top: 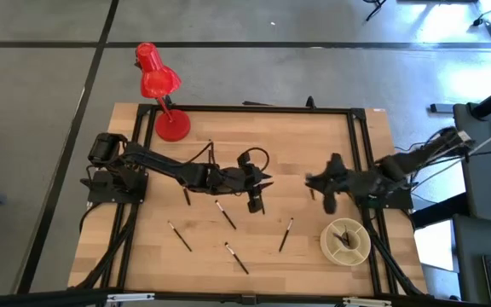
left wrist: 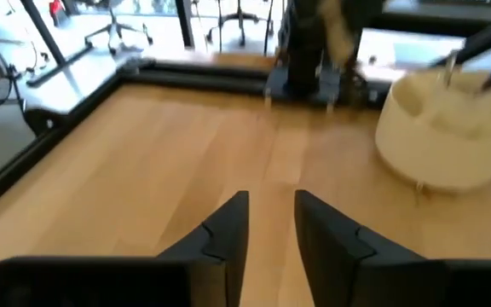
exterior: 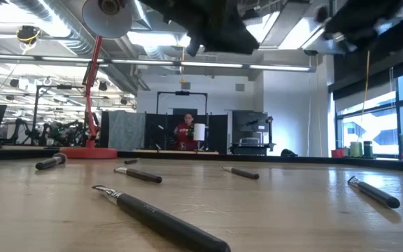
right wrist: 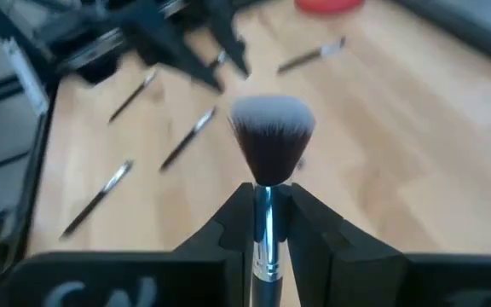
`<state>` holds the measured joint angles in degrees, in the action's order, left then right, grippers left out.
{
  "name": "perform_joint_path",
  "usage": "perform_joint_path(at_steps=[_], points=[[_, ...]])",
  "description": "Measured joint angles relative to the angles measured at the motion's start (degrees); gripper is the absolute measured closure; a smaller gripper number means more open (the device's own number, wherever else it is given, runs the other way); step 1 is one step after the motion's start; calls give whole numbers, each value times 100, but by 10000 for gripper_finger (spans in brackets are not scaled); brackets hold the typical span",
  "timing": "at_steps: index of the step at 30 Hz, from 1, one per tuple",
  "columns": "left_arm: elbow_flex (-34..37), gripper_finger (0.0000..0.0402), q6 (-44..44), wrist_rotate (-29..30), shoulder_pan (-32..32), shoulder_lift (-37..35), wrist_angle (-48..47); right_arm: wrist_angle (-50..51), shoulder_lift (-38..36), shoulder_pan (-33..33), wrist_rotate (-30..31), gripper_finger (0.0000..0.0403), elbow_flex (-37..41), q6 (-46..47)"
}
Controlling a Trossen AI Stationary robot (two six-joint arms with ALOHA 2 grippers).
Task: Pick & Place Makeup Supplies
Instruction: Put the makeup brush into the organizer
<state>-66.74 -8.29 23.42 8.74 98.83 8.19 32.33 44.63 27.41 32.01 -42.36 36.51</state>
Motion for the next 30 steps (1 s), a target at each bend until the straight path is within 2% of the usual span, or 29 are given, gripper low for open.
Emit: perform_joint_path(at_steps=[3, 7, 10, 14, 16, 24, 30], points=[[0, 295, -24, 68, 55, 44, -233, 826, 104, 750, 85, 350, -491, 714], [-1, 290, -152, 343, 108, 52, -480, 1055, 341, 1794, 112, 349, -1154, 926], [0, 292, -193, 551, 139, 52, -540, 1713, 615, 2499, 401, 349, -1542, 1305], [-2, 295, -200, 641, 191, 52, -540, 2707, 982, 3336, 840, 348, -1634, 2293], [-2, 295, -224, 698, 217, 52, -538, 2872, 1151, 3641, 1011, 348, -1553, 2775], [-2, 295, -510, 1005, 216, 52, -538, 2980, 1672, 4278, 1222, 344, -1355, 3696], [-2, 289, -617, 1042, 216, 52, -540, 3069, 1827, 4305, 1229, 300, -1353, 4015]])
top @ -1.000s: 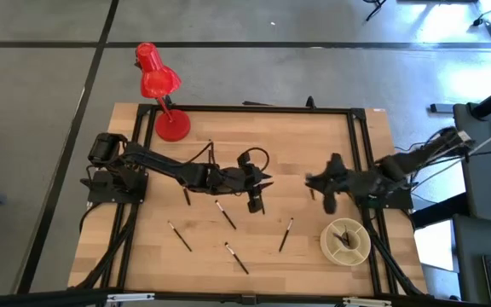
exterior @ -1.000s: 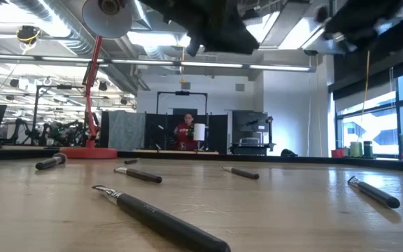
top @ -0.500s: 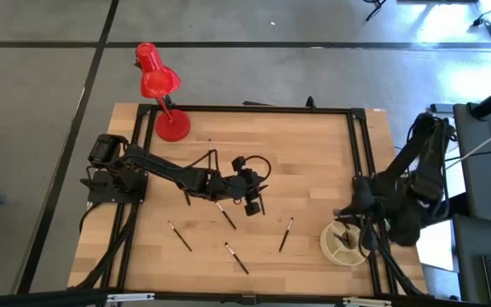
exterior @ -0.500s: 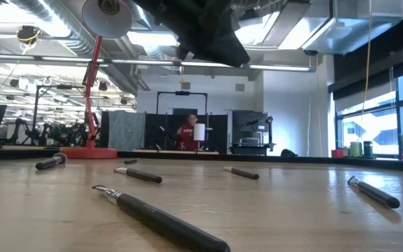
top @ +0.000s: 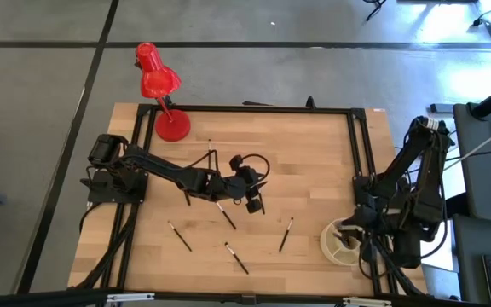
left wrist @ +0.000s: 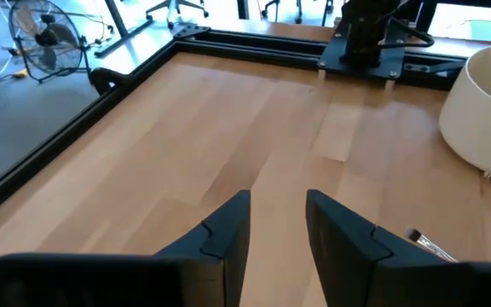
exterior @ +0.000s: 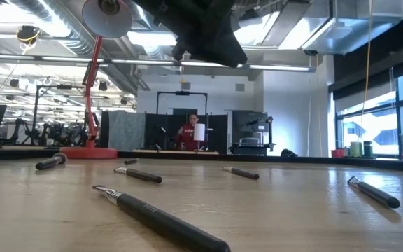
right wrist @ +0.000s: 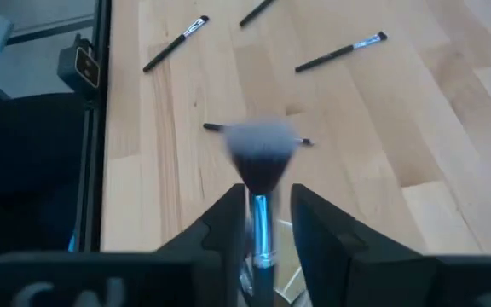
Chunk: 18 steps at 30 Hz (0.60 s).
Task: Pick & Place Makeup Supplies
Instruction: Put the makeup brush into the organizer
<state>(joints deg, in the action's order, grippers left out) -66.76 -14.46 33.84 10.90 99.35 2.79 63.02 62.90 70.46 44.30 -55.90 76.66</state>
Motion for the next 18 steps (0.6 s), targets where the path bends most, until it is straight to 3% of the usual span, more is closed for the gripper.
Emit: perform_joint_path(at_steps=[6, 10, 15, 18], points=[[0, 286, 4, 69, 0, 0, 2, 318, -114, -6, -23, 264, -17, 454], [0, 287, 17, 222, -10, 0, 2, 350, -220, -173, 377, 263, -200, 369], [-18, 288, -13, 75, -118, 95, 73, 469, -369, -654, 975, 271, -378, -70], [-15, 287, -716, 9, -276, 336, 102, 539, -407, -1159, 1143, 273, -378, -226]])
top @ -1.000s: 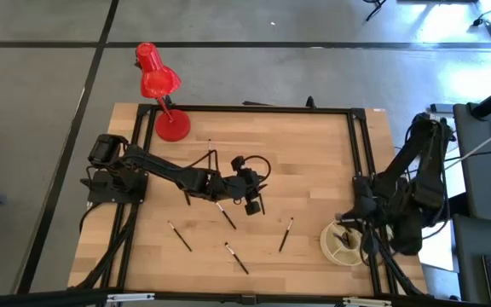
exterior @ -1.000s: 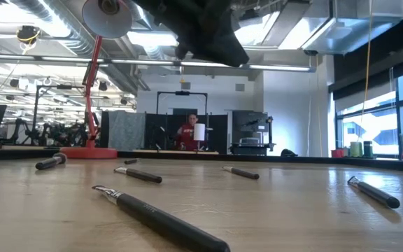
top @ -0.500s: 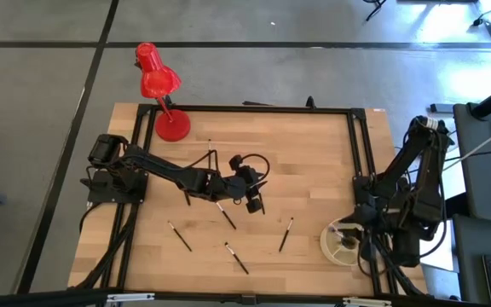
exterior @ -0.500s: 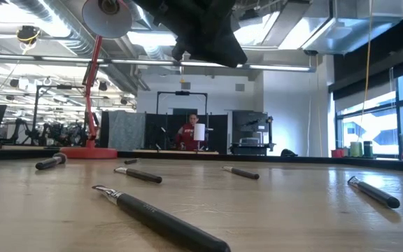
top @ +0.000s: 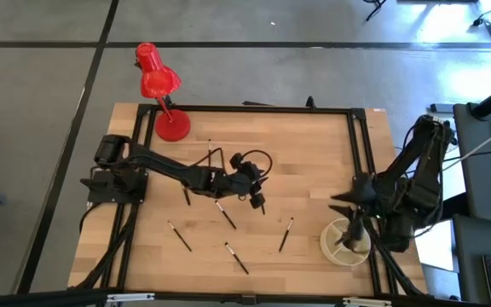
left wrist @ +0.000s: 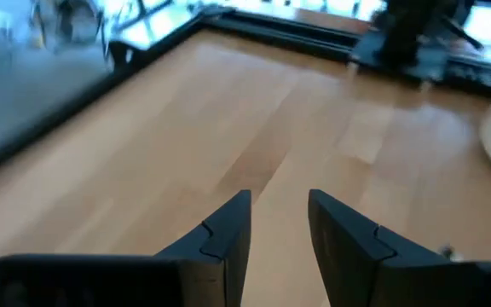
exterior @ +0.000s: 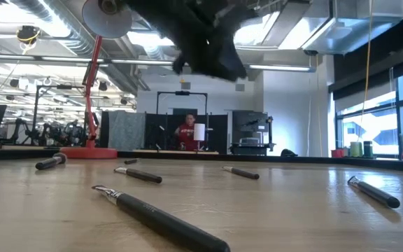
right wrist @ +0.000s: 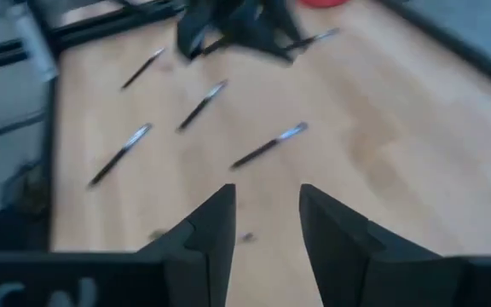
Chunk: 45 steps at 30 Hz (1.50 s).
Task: Pick & Place Makeup Supplies
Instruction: Put the makeup brush into the organizer
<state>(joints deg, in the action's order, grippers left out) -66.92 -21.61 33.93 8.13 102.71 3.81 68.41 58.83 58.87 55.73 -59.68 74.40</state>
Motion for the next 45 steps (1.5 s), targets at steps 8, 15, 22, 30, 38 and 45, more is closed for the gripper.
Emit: perform_joint_path(at_steps=[8, 15, 22, 30, 38, 45], points=[[4, 282, 199, -807, -287, 490, -89, 12, 300, -1961, -906, 273, 0, -196], [11, 291, 3593, -1734, -538, 534, -725, -62, 647, -2432, -1717, 273, 0, -712], [15, 305, 6162, -2352, -979, 694, -1264, -104, 793, -2428, -2149, 273, 0, -740], [17, 313, 6475, -3500, -1456, 805, -1207, -102, 793, -2428, -2385, 273, 0, -742], [11, 313, 6671, -4283, -1706, 949, -1150, -100, 793, -2426, -2450, 273, 0, -778], [9, 313, 7031, -4261, -1687, 1224, -948, -104, 793, -2426, -2451, 273, 0, -764]])
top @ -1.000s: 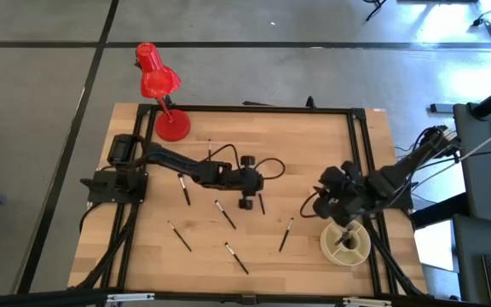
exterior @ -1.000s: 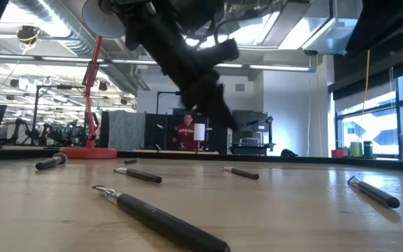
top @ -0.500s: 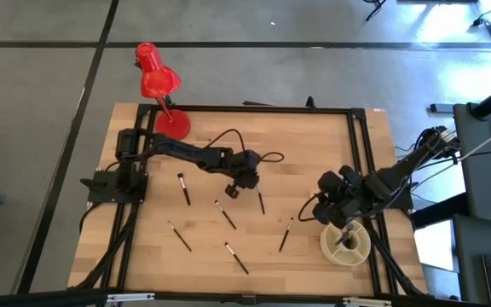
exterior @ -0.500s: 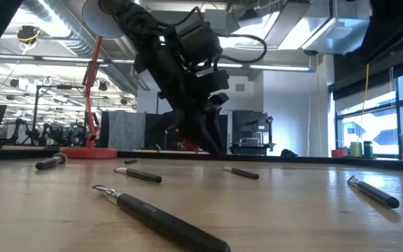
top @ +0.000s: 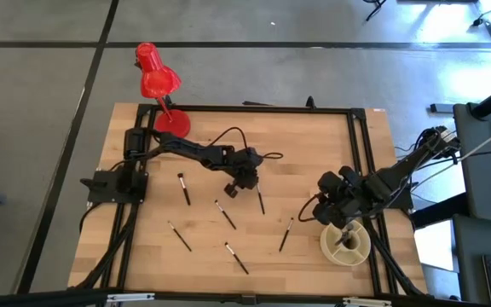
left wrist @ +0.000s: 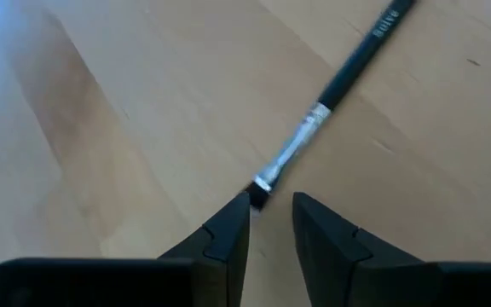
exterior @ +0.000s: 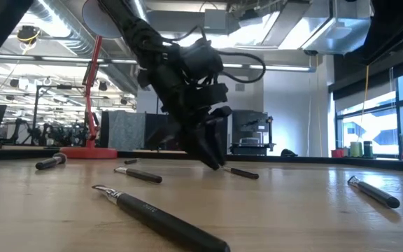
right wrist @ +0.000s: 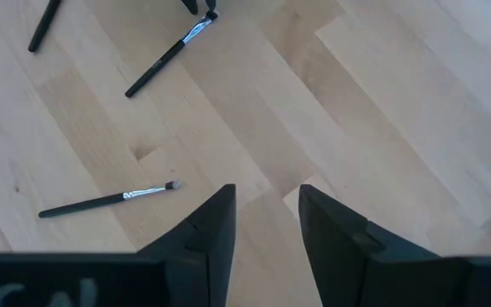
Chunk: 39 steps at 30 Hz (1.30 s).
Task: Pick & Place Makeup Supplies
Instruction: Put the makeup brush into the organizer
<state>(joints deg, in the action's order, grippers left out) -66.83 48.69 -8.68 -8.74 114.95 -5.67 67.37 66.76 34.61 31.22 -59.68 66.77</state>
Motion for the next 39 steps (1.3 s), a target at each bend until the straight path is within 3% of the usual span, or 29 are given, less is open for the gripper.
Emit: perform_joint_path(at_steps=[8, 16, 23, 31, 36, 39], points=[[-9, 320, 10, 53, -2, 132, 337, -24, -2, 0, 0, 273, 0, 2], [-9, 392, -179, 4, -59, 141, 180, -43, -2, 0, 1, 273, 0, 2], [-9, 400, -503, 229, 15, 118, 149, -324, -2, 0, 14, 273, 0, -53], [21, 400, -601, 1751, 719, -378, 96, -910, 166, -59, 538, 273, 0, -118], [17, 400, -442, 2182, 1323, -695, 213, -1174, 458, -278, 563, 273, 0, -321], [15, 400, -440, 2416, 1644, -827, 272, -1857, 544, -447, 337, 273, 134, -792]])
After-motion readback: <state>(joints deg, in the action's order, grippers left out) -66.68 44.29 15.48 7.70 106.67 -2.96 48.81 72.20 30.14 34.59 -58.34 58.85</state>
